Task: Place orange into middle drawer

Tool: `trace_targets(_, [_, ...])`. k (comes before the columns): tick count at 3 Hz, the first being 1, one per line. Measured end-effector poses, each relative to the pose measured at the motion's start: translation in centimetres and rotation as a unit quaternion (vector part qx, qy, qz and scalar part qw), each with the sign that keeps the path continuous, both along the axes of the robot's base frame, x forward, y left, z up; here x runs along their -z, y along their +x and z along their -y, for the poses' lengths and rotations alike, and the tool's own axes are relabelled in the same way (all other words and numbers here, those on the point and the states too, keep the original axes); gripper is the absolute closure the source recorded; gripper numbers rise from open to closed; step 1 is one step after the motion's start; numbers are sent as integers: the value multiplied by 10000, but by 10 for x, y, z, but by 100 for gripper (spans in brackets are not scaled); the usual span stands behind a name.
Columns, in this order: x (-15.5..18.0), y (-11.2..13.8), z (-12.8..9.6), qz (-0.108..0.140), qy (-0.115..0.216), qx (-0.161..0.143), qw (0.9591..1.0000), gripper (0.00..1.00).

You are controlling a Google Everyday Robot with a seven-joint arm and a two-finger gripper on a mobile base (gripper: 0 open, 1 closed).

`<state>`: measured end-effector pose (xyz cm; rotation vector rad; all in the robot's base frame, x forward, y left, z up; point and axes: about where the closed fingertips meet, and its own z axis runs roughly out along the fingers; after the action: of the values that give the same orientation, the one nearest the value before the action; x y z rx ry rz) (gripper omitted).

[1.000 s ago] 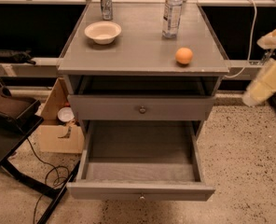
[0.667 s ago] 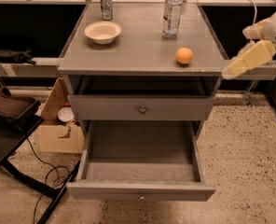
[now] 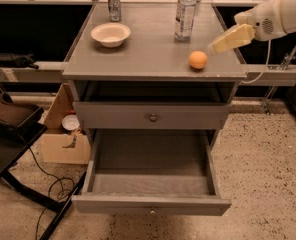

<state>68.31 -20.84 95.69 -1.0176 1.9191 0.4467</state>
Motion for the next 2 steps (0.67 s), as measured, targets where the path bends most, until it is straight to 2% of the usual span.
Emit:
trace_targets(1, [21,35,-26,35,-32,43,10000,0])
trace_targets(2, [56,58,-44,-69,-102,135,9998,0])
